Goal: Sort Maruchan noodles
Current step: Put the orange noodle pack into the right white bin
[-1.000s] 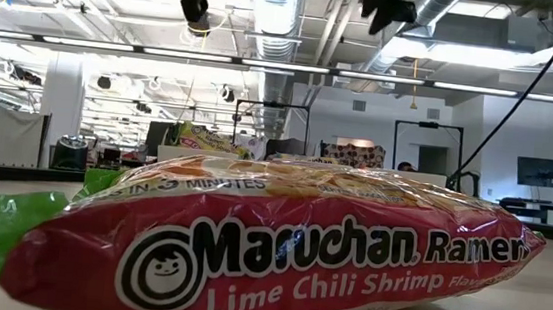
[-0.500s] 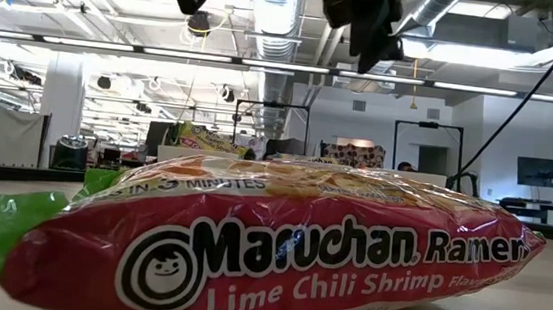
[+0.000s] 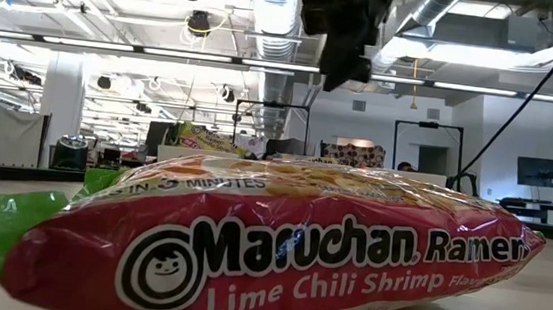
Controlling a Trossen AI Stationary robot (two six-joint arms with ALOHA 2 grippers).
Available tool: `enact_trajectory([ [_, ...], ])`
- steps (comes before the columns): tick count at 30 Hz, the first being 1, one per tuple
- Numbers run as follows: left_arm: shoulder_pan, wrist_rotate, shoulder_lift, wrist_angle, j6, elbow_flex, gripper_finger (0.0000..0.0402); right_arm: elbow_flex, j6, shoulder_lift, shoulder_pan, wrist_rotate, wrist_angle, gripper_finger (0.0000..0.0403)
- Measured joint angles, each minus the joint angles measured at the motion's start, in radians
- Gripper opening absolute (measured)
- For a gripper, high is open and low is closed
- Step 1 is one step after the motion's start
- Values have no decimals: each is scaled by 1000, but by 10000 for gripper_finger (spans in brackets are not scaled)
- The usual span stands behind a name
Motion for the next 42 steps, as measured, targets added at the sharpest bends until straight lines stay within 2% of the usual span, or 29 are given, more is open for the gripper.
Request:
enact_trajectory([
  [12, -71, -139, 0, 0, -5, 0, 219, -1, -375, 157, 4, 28, 91, 195],
  [15, -77, -171, 0, 0, 1, 0, 219, 0, -432, 200, 6, 96, 124, 195],
  [18, -77, -186, 0, 0, -12, 0, 219, -1, -476, 238, 10, 208, 126, 195],
  [28, -77, -225, 0, -3, -26, 0, 219, 2, -498, 337, 10, 276, 150, 195],
  [36, -77, -225, 0, -5, -31, 0, 219, 6, -476, 364, 8, 282, 159, 192],
  [39, -77, -225, 0, -8, -31, 0, 219, 5, -451, 366, 8, 282, 182, 174],
  [42, -77, -225, 0, -11, -31, 0, 219, 4, -422, 368, 8, 279, 189, 134],
])
